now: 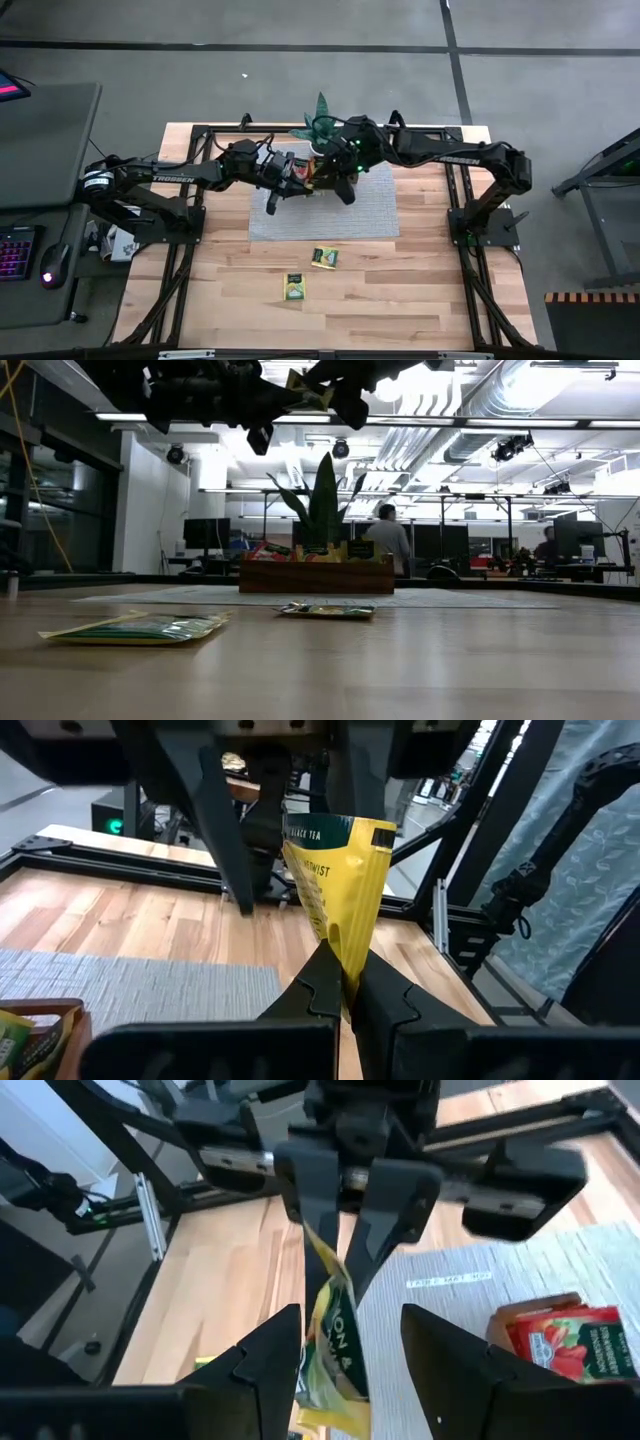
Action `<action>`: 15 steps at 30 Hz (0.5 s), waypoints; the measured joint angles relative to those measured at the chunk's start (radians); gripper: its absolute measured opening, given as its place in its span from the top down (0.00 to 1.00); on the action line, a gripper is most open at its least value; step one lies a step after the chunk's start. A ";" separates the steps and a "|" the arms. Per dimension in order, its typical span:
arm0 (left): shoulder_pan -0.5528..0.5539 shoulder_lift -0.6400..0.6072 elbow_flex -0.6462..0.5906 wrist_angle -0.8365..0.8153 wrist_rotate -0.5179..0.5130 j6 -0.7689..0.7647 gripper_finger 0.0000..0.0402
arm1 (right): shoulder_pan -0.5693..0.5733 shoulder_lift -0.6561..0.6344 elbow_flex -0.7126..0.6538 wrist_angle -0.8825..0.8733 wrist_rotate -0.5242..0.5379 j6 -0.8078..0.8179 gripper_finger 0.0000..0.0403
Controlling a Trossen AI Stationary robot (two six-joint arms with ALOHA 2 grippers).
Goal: Pick & Place Tea
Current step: Put the yellow tea bag into the right section of the wooden organizer
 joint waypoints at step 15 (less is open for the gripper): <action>0.000 0.000 0.000 -0.029 -0.013 -0.018 1.00 | -0.005 -0.002 0.000 0.003 0.008 -0.043 0.92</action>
